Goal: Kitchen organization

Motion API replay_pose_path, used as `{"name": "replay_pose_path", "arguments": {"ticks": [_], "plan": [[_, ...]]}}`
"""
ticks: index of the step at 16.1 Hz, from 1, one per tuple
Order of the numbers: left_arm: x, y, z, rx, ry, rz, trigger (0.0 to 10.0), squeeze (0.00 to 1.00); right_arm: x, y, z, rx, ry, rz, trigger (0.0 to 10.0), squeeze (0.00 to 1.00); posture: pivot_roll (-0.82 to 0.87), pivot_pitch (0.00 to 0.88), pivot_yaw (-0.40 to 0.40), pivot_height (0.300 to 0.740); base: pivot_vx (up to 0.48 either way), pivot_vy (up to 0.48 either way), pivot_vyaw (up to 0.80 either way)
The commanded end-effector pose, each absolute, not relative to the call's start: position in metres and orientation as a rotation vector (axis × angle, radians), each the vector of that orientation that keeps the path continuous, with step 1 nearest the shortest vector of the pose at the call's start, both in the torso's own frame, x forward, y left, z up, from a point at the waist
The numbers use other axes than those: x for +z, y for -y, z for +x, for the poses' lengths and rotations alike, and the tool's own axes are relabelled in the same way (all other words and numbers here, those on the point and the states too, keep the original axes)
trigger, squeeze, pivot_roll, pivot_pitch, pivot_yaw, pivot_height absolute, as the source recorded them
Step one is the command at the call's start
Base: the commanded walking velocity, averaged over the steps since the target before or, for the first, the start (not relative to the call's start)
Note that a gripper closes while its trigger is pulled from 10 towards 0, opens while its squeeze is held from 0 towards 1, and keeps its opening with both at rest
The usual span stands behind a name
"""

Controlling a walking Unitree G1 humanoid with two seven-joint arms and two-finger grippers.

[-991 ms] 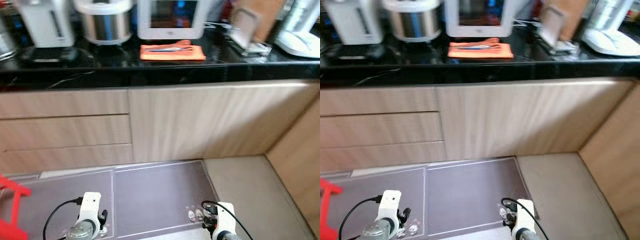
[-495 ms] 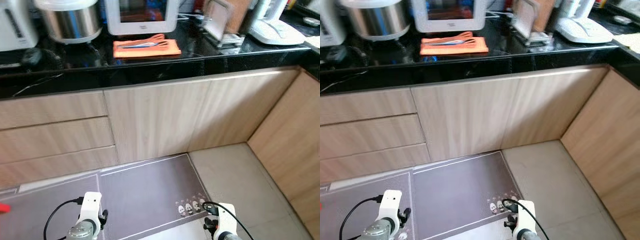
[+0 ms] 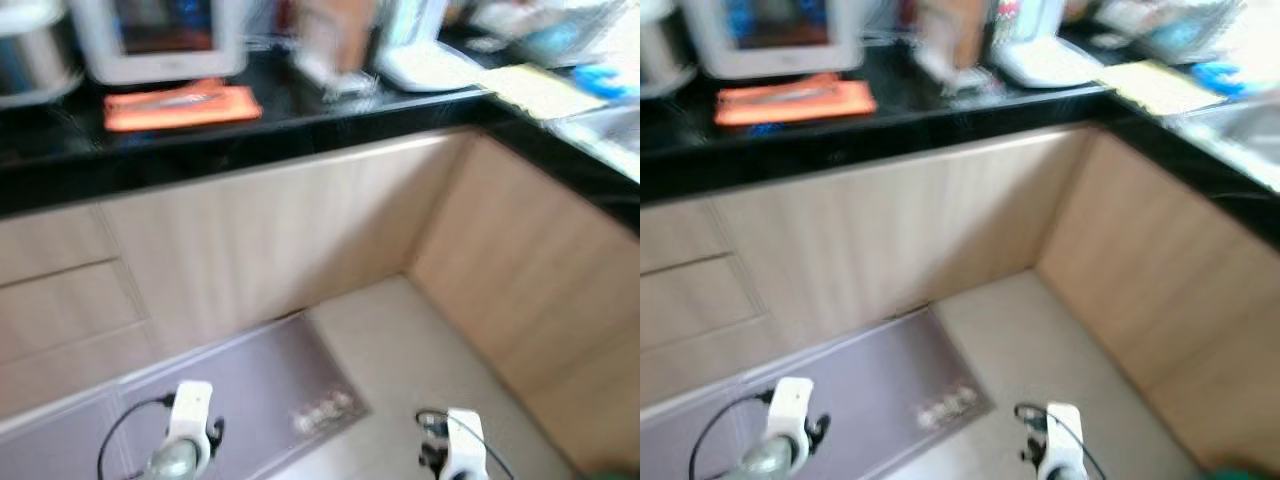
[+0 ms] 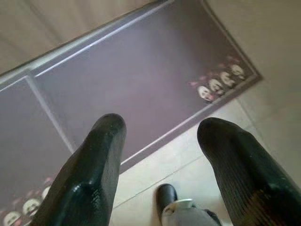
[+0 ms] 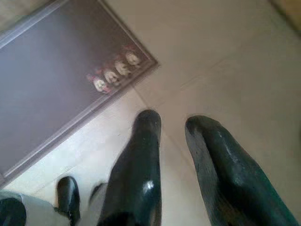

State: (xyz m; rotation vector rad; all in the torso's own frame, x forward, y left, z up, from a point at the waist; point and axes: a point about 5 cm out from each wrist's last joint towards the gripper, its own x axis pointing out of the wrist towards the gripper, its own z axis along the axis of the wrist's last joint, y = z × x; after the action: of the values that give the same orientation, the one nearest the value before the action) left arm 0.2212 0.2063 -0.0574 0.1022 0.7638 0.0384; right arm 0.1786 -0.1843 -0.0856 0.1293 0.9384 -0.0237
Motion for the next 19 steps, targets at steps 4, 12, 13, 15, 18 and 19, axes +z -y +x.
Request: {"name": "replay_pose_path", "arguments": {"ticks": [4, 12, 13, 15, 18, 19], "plan": [[-0.062, -0.204, 0.216, -0.006, -0.797, 0.142, 10.0, 0.0, -0.087, 0.198, 0.173, -0.069, -0.958, 0.127, 10.0, 0.0, 0.14, 0.0, -0.068, 0.74, 0.0, 0.0, -0.66], [-0.045, -0.218, 0.237, -0.081, -0.756, 0.255, 10.0, 0.0, -0.089, 0.17, 0.177, -0.059, -0.962, 0.197, 10.0, 0.0, 0.17, 0.0, 0.042, 0.74, 0.0, 0.0, -0.65], [-0.042, -0.223, 0.239, -0.081, -0.749, 0.266, 10.0, 0.0, -0.089, 0.16, 0.178, -0.049, -0.962, 0.212, 10.0, 0.0, 0.17, 0.0, 0.054, 0.74, 0.0, 0.0, -0.65], [-0.04, -0.227, 0.241, -0.082, -0.744, 0.275, 10.0, 0.0, -0.087, 0.141, 0.182, -0.033, -0.956, 0.232, 10.0, 0.0, 0.16, 0.0, 0.06, 0.74, 0.0, 0.0, -0.64], [-0.042, -0.222, 0.239, -0.086, -0.746, 0.247, 10.0, 0.0, -0.086, 0.122, 0.184, 0.011, -0.948, 0.218, 10.0, 0.0, 0.13, 0.0, 0.029, 0.74, 0.087, 0.0, -0.19], [-0.043, -0.22, 0.239, -0.088, -0.746, 0.244, 10.0, 0.0, -0.086, 0.121, 0.184, 0.019, -0.947, 0.21, 10.0, 0.0, 0.13, 0.0, 0.029, 0.74, 0.262, 0.0, 0.0]]}}
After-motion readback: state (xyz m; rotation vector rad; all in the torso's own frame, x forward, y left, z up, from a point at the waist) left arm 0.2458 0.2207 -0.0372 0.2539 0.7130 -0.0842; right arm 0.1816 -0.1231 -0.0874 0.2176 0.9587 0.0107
